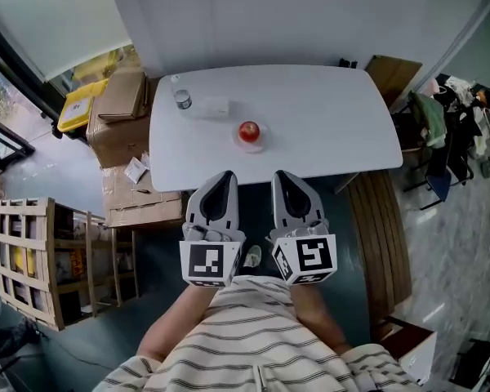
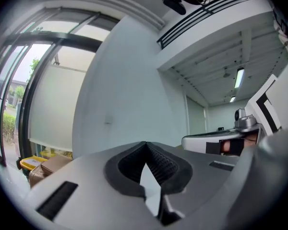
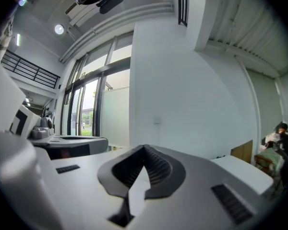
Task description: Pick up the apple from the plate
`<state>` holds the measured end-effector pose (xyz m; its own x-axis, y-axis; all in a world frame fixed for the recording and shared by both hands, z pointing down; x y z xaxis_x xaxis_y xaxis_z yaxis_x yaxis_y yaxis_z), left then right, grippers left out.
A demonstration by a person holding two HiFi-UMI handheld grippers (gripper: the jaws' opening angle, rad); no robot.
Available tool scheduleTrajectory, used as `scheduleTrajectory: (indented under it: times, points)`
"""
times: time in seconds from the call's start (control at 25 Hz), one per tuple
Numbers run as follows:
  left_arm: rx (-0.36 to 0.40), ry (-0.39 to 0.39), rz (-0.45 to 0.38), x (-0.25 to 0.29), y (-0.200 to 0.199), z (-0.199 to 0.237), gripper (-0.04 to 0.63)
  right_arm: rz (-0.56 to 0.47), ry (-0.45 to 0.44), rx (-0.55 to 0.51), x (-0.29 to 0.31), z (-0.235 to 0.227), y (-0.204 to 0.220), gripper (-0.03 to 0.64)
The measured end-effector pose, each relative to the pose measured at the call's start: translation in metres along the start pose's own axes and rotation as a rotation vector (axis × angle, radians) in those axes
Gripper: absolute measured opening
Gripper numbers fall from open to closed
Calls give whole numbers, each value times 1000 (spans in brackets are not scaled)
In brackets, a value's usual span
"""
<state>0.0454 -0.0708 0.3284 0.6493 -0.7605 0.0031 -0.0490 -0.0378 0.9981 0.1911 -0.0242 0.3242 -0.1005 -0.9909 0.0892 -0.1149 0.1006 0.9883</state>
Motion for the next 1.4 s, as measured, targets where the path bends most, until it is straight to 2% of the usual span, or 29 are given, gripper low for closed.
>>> scheduleTrajectory:
  times: [0.32,0.68,1.32,1.36,1.4]
  points:
    - [1,-51,37,37,12,0,5,54,-27,12,38,-36,16,3]
    - [-1,-45,81,64,25,13,5,112,-44,19,82,-49,40,3]
    - [-19,-44,145,83,59,38,5,236,-52,-6,159,-75,115,5]
    - [-21,-43,150,84,61,39,5,244,-56,-1,163,-76,119,18]
    - [-23,-42,156,85,63,40,5,252,-61,5,168,-77,124,59]
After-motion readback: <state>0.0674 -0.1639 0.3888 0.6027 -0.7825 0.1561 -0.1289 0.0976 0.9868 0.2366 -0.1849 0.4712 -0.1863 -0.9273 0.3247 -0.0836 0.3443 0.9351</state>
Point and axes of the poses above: the fingertips, and each gripper's own axes: x forward along the fingers, z to its left, y out of its underside, the point moved 8 cm from there along -x, backward along the fingers, and after that the axes turned 6 degrees about x, right-handed, at the moved point
